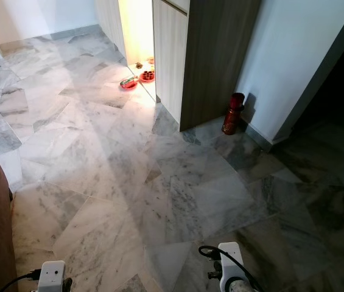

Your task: Move the pillow to the sofa from floor

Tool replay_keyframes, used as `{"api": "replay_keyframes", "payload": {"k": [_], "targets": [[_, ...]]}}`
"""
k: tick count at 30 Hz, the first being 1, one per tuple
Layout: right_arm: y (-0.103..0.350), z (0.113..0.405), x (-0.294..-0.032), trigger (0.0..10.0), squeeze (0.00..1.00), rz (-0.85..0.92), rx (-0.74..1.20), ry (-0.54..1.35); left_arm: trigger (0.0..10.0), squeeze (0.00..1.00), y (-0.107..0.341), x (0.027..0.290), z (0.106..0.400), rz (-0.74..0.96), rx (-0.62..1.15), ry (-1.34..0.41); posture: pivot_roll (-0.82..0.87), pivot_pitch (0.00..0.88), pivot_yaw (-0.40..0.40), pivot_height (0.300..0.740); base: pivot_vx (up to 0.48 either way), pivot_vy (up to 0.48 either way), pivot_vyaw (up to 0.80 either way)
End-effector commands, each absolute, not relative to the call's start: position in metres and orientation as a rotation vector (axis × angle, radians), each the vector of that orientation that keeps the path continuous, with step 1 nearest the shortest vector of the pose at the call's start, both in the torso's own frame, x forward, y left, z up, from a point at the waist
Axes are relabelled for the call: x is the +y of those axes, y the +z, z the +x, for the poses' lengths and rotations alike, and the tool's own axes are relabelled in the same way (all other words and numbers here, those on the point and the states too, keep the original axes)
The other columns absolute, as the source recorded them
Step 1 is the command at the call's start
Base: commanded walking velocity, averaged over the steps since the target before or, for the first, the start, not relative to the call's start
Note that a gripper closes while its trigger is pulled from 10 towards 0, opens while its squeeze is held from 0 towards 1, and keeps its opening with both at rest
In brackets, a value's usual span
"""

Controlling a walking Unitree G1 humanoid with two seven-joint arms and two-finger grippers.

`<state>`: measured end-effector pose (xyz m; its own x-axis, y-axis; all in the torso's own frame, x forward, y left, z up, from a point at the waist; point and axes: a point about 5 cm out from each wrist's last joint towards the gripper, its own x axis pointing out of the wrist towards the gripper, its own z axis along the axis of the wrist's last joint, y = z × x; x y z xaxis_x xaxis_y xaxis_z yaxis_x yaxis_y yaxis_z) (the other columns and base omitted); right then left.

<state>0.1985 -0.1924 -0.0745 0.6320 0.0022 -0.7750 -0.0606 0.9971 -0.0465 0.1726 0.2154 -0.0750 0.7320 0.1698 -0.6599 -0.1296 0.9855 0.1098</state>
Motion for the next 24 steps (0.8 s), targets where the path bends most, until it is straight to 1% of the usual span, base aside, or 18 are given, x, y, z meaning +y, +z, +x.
{"api": "replay_keyframes", "payload": {"k": [1, 15, 16, 17, 18, 22, 24], "targets": [[-0.079, 0.181, -0.223, 10.0, 0.0, -0.024, 1.054, 0.019, 10.0, 0.0, -0.108, 0.235, 0.084, 0.017, 1.171, 0.152, -0.06, 0.067, -0.03, 0.74, 0.0, 0.0, 0.0], [-0.079, 0.181, -0.223, 10.0, 0.0, -0.024, 1.054, 0.019, 10.0, 0.0, -0.108, 0.235, 0.084, 0.017, 1.171, 0.152, -0.06, 0.067, -0.03, 0.74, 0.0, 0.0, 0.0], [-0.079, 0.182, -0.223, 10.0, 0.0, -0.033, 1.048, 0.021, 10.0, 0.0, -0.108, 0.231, 0.088, 0.012, 1.166, 0.151, -0.06, 0.066, -0.029, 0.74, 0.0, 0.0, 0.0], [-0.075, 0.189, -0.223, 10.0, 0.0, 0.007, 1.015, -0.001, 10.0, 0.0, -0.106, 0.24, 0.086, 0.001, 1.149, 0.184, 0.0, 0.092, -0.037, 0.74, 0.0, 0.0, 0.0], [-0.074, 0.191, -0.223, 10.0, 0.0, 0.02, 1.006, -0.008, 10.0, 0.0, -0.106, 0.243, 0.085, -0.001, 1.144, 0.193, 0.0, 0.092, -0.037, 0.74, 0.0, 0.0, 0.0], [-0.074, 0.192, -0.222, 10.0, 0.0, 0.028, 1.004, -0.011, 10.0, 0.0, -0.107, 0.23, 0.093, -0.005, 1.132, 0.181, 0.0, 0.093, -0.035, 0.74, 0.0, 0.0, 0.0], [-0.074, 0.192, -0.222, 10.0, 0.0, 0.031, 1.004, -0.012, 10.0, 0.0, -0.108, 0.228, 0.093, -0.006, 1.131, 0.178, 0.0, 0.092, -0.035, 0.74, 0.0, 0.0, 0.0]]}}
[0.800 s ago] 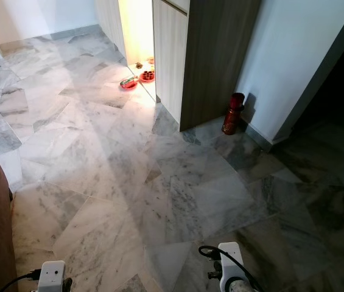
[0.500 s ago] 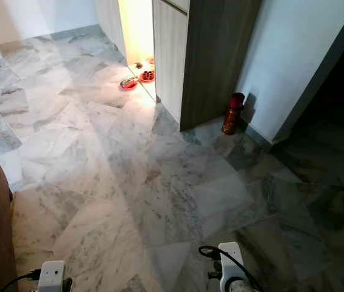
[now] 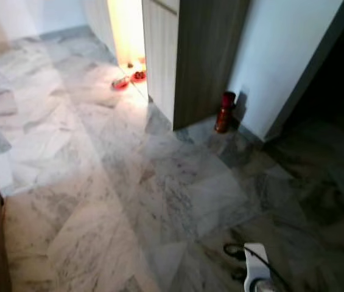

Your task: Move the pillow to the sofa from floor

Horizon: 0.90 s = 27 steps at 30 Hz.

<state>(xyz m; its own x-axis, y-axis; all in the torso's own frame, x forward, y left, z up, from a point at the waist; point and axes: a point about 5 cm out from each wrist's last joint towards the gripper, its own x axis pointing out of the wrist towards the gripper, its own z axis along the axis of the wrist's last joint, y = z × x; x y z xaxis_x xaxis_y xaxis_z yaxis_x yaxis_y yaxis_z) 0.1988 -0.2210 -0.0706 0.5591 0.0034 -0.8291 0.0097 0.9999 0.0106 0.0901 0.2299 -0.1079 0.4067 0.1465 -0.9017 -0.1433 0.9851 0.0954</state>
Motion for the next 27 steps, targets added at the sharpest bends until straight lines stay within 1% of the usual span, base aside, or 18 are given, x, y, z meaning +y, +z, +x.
{"api": "replay_keyframes", "payload": {"k": [1, 8, 12, 13, 14, 15, 16, 17, 18, 19, 20, 23, 25, 27], "targets": [[-0.074, 0.192, -0.222, 10.0, 0.0, 0.034, 1.004, -0.012, 10.0, 0.0, -0.108, 0.227, 0.093, -0.007, 1.131, 0.177, 0.0, 0.092, -0.035, 0.74, 0.0, 0.0, 0.0], [-0.073, 0.193, -0.223, 10.0, 0.0, 0.058, 0.986, -0.026, 10.0, 0.0, -0.106, 0.223, 0.096, -0.019, 1.064, 0.189, 0.0, 0.097, -0.033, 0.74, 0.0, 0.0, 0.0], [-0.073, 0.194, -0.223, 10.0, 0.0, 0.068, 0.97, -0.045, 10.0, 0.0, -0.096, 0.241, 0.108, 0.089, 0.939, 0.224, 0.01, 0.099, -0.029, 0.74, 0.0, 0.0, 0.0], [-0.073, 0.194, -0.223, 10.0, 0.0, 0.065, 0.973, -0.043, 10.0, 0.0, -0.09, 0.248, 0.114, 0.135, 0.885, 0.241, 0.01, 0.099, -0.029, 0.74, 0.0, 0.0, 0.0], [-0.073, 0.194, -0.223, 10.0, 0.0, 0.064, 0.974, -0.042, 10.0, 0.0, -0.086, 0.251, 0.123, 0.139, 0.845, 0.249, 0.01, 0.1, -0.029, 0.74, 0.0, 0.0, 0.0], [-0.073, 0.194, -0.223, 10.0, 0.0, 0.064, 0.974, -0.042, 10.0, 0.0, -0.086, 0.251, 0.123, 0.139, 0.845, 0.249, 0.01, 0.1, -0.029, 0.74, 0.0, 0.0, 0.0], [-0.073, 0.194, -0.223, 10.0, 0.0, 0.065, 0.974, -0.041, 10.0, 0.0, -0.082, 0.251, 0.134, 0.142, 0.813, 0.244, 0.01, 0.1, -0.029, 0.74, 0.0, 0.0, 0.0], [-0.073, 0.194, -0.223, 10.0, 0.0, 0.067, 0.973, -0.04, 10.0, 0.0, -0.077, 0.246, 0.152, 0.142, 0.778, 0.223, 0.01, 0.1, -0.028, 0.74, 0.0, 0.0, 0.0], [-0.073, 0.194, -0.223, 10.0, 0.0, 0.067, 0.973, -0.04, 10.0, 0.0, -0.077, 0.246, 0.152, 0.142, 0.778, 0.223, 0.01, 0.1, -0.028, 0.74, 0.0, 0.0, 0.0], [-0.073, 0.194, -0.222, 10.0, 0.0, 0.07, 0.968, -0.042, 10.0, 0.0, -0.073, 0.239, 0.168, 0.141, 0.761, 0.195, 0.0, 0.096, -0.026, 0.74, 0.0, 0.0, 0.0], [-0.072, 0.195, -0.222, 10.0, 0.0, 0.07, 0.965, -0.043, 10.0, 0.0, -0.07, 0.235, 0.177, 0.143, 0.746, 0.186, -0.01, 0.094, -0.024, 0.74, 0.0, 0.0, 0.0], [-0.071, 0.198, -0.222, 10.0, 0.0, 0.061, 0.957, -0.044, 10.0, 0.0, -0.064, 0.231, 0.192, 0.16, 0.716, 0.19, -0.01, 0.085, -0.023, 0.74, 0.0, 0.0, 0.0], [-0.069, 0.201, -0.222, 10.0, 0.0, 0.066, 0.945, -0.053, 10.0, 0.0, -0.057, 0.232, 0.203, 0.141, 0.669, 0.237, 0.0, 0.067, -0.018, 0.74, 0.0, 0.0, 0.0], [-0.068, 0.204, -0.222, 10.0, 0.0, 0.067, 0.94, -0.057, 10.0, 0.0, -0.053, 0.235, 0.207, 0.124, 0.633, 0.268, 0.0, 0.055, -0.018, 0.74, 0.0, 0.0, 0.0]]}}
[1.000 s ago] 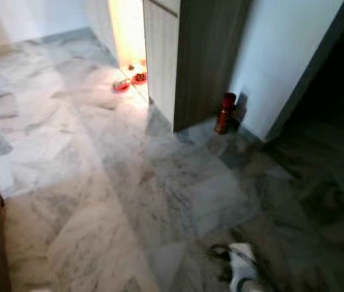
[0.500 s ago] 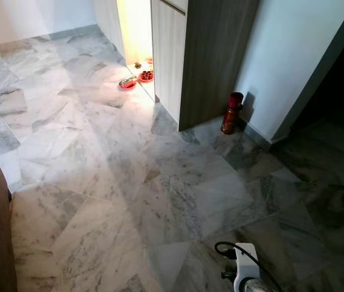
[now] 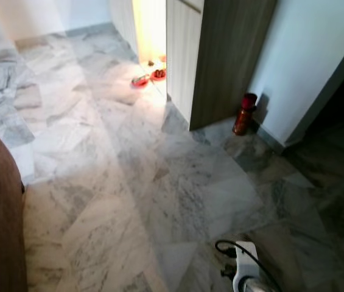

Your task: Move the pillow to the sofa from floor

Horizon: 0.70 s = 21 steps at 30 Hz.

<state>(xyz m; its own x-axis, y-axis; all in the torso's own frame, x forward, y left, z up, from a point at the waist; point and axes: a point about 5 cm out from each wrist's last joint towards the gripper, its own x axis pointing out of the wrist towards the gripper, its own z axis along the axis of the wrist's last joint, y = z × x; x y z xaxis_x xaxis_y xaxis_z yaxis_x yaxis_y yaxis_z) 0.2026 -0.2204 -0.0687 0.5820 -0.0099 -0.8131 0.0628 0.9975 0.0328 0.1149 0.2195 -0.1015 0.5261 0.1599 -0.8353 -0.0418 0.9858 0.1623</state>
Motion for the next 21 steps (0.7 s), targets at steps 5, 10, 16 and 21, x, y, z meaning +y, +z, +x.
{"api": "replay_keyframes", "payload": {"k": [5, 10, 16, 21], "targets": [[-0.062, 0.215, -0.222, 10.0, 0.0, 0.055, 0.923, -0.06, 10.0, 0.0, -0.044, 0.246, 0.206, 0.209, 0.549, 0.187, 0.01, 0.024, -0.015, 0.74, 0.0, 0.0, 0.0], [-0.058, 0.222, -0.223, 10.0, 0.0, 0.042, 0.92, -0.06, 10.0, 0.0, -0.048, 0.253, 0.182, 0.124, 0.563, 0.022, 0.03, 0.0, -0.013, 0.74, 0.0, 0.0, 0.0], [-0.056, 0.225, -0.223, 10.0, 0.0, 0.025, 0.922, -0.06, 10.0, 0.0, -0.061, 0.231, 0.15, 0.039, 0.709, -0.292, 0.04, 0.0, -0.001, 0.74, 0.0, 0.0, 0.0], [-0.055, 0.226, -0.222, 10.0, 0.0, 0.031, 0.915, -0.065, 10.0, 0.0, -0.054, 0.245, 0.175, 0.15, 0.66, -0.078, 0.04, 0.0, 0.0, 0.74, 0.0, 0.0, 0.0]]}}
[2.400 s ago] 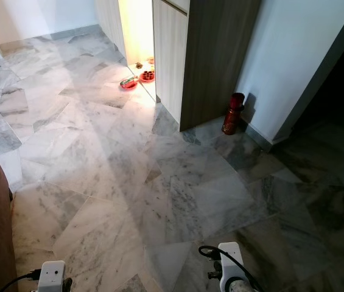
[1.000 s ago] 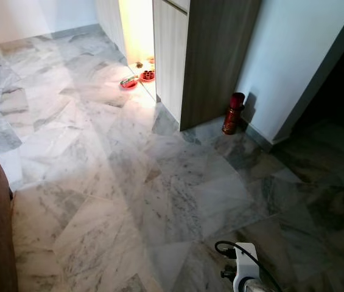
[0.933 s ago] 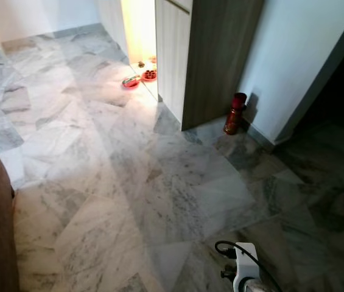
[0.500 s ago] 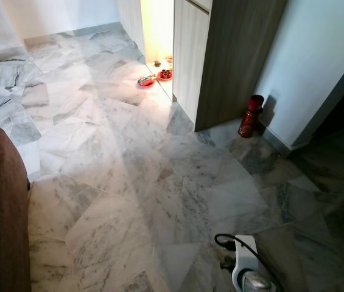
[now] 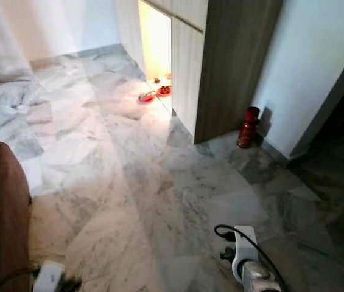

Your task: Move the pillow to the sofa from floor

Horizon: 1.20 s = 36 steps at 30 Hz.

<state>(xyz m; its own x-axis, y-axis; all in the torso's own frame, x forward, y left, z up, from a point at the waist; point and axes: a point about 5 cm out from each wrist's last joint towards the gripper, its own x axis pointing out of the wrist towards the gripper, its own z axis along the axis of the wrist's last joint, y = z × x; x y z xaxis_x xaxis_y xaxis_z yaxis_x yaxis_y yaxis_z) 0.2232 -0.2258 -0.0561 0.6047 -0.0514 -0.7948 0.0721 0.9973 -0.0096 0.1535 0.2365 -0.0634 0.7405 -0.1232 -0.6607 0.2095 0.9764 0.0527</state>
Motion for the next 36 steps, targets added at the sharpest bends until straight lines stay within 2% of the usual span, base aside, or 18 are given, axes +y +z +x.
{"api": "replay_keyframes", "payload": {"k": [1, 3, 9, 12, 14, 18, 22, 27, 36], "targets": [[-0.055, 0.226, -0.221, 10.0, 0.0, 0.03, 0.915, -0.062, 10.0, 0.0, -0.053, 0.24, 0.185, 0.13, 0.652, -0.05, 0.03, 0.0, 0.0, 0.74, 0.0, 0.0, 0.0], [-0.055, 0.227, -0.22, 10.0, 0.0, 0.029, 0.907, -0.051, 10.0, 0.0, -0.052, 0.226, 0.203, 0.155, 0.657, 0.001, 0.01, 0.0, -0.003, 0.74, 0.0, 0.0, 0.0], [-0.055, 0.226, -0.223, 10.0, 0.0, 0.035, 0.893, -0.047, 10.0, 0.0, -0.052, 0.203, 0.219, 0.117, 0.646, 0.08, 0.0, 0.0, -0.048, 0.74, 0.0, 0.0, 0.0], [-0.055, 0.224, -0.228, 10.0, 0.0, 0.017, 0.898, -0.038, 10.0, 0.0, -0.056, 0.195, 0.217, 0.065, 0.662, 0.14, 0.0, 0.0, -0.068, 0.74, 0.0, 0.0, 0.0], [-0.056, 0.217, -0.238, 10.0, 0.0, -0.017, 0.919, -0.039, 10.0, 0.0, -0.066, 0.179, 0.205, 0.013, 0.71, 0.155, 0.02, 0.005, -0.118, 0.74, 0.0, 0.0, 0.0], [-0.057, 0.21, -0.248, 10.0, 0.0, -0.047, 0.939, -0.041, 10.0, 0.0, -0.074, 0.168, 0.192, 0.001, 0.743, 0.149, 0.02, 0.0, -0.124, 0.74, 0.0, 0.0, 0.0], [-0.06, 0.2, -0.257, 10.0, 0.0, -0.037, 0.952, -0.07, 10.0, 0.0, -0.079, 0.168, 0.18, -0.008, 0.749, 0.169, 0.04, 0.0, -0.12, 0.74, 0.0, 0.0, 0.0], [-0.059, 0.201, -0.255, 10.0, 0.0, -0.054, 0.95, -0.02, 10.0, 0.0, -0.072, 0.178, 0.192, 0.005, 0.702, 0.183, 0.07, 0.018, -0.154, 0.74, 0.0, 0.0, 0.0], [-0.066, 0.198, -0.237, 10.0, 0.0, 0.016, 0.94, -0.03, 10.0, 0.0, -0.068, 0.186, 0.2, -0.009, 0.703, 0.209, 0.02, 0.007, -0.089, 0.74, 0.0, 0.0, 0.0]]}}
